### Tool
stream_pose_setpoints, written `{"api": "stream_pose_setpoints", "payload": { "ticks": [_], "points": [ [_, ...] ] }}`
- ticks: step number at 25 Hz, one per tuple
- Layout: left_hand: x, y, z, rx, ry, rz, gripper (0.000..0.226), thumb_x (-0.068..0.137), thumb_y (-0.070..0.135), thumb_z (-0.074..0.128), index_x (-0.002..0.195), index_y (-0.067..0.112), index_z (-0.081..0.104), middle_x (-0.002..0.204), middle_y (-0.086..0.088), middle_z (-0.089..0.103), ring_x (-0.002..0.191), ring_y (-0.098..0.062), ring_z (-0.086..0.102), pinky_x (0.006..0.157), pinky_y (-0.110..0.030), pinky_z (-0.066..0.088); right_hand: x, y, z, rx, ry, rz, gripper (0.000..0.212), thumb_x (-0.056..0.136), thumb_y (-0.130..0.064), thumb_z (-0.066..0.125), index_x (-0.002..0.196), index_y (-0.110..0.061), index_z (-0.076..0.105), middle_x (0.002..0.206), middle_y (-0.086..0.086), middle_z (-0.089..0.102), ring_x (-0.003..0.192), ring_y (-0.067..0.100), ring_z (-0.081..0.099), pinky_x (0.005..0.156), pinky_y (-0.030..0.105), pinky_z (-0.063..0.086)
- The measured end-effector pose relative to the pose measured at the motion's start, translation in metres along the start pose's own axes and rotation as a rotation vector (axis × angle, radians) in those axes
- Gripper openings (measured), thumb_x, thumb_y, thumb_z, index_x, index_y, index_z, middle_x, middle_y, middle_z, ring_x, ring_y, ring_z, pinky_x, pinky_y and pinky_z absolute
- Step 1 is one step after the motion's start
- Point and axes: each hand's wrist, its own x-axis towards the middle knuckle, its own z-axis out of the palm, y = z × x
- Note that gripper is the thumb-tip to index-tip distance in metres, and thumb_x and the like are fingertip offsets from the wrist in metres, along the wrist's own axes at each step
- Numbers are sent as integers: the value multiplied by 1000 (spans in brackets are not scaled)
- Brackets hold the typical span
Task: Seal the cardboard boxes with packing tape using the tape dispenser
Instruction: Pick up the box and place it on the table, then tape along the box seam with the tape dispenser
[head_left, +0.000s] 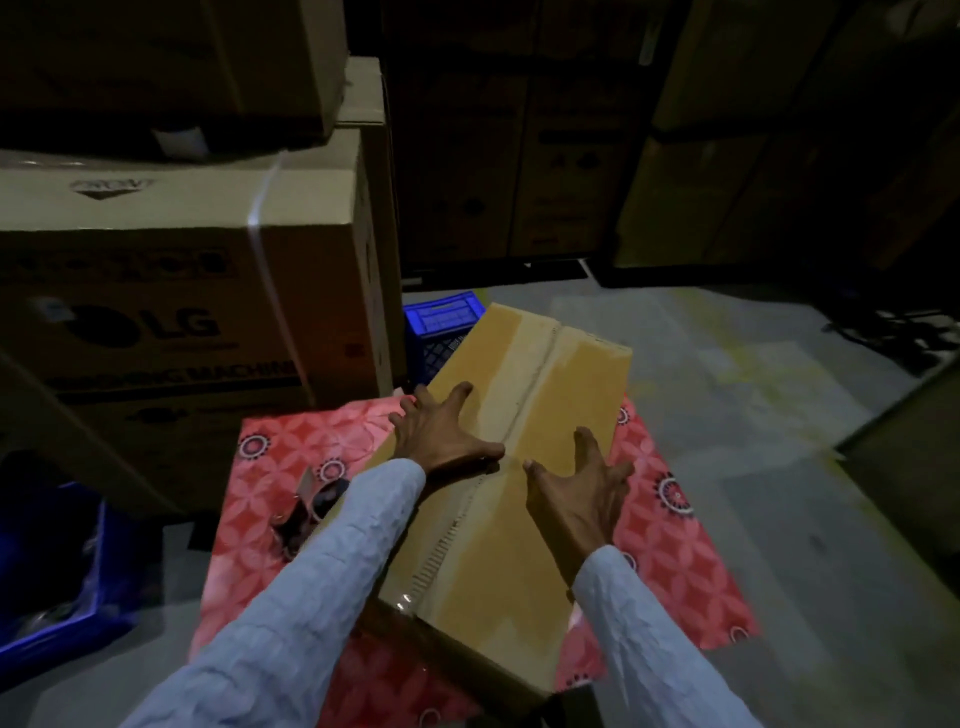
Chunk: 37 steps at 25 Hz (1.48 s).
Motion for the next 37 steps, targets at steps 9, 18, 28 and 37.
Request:
{"api": "stream_pose_setpoints", "payload": {
  "ticks": [9, 18, 28, 37],
  "points": [
    [71, 60, 21, 116, -149, 35, 109, 61, 65, 75, 152, 55, 16, 165, -21, 15, 148, -49, 23, 120, -63, 25, 59, 62, 2, -361, -147, -332, 95, 83, -86, 43, 161, -42, 13, 165, 23, -26, 150, 49, -25, 116, 72, 1],
    [91, 59, 27, 133, -183, 69, 112, 56, 75, 69, 153, 58, 16, 170, -20, 4, 152, -46, 18, 120, -61, 26, 114, 46, 15, -544, -438, -919, 63, 99, -68, 32, 147, -31, 46, 159, 3, 35, 154, 33, 13, 118, 61, 10],
    [93, 55, 37, 208, -203, 181, 111, 67, 78, 71, 156, 56, 8, 170, -17, -7, 156, -43, 0, 125, -60, 9, 104, 50, 16, -499, -363, -882, 55, 98, -64, 39, 133, -27, 60, 143, 1, 52, 148, 29, 29, 116, 55, 22],
    [68, 22, 46, 209, -131, 146, 103, 77, 88, 52, 160, 48, 6, 171, -9, -10, 157, -38, -3, 124, -63, 2, 100, 57, 15, -184, -209, -807, 37, 87, -43, 62, 111, -20, 78, 116, -2, 75, 122, 20, 61, 112, 50, 41]
  ]
}}
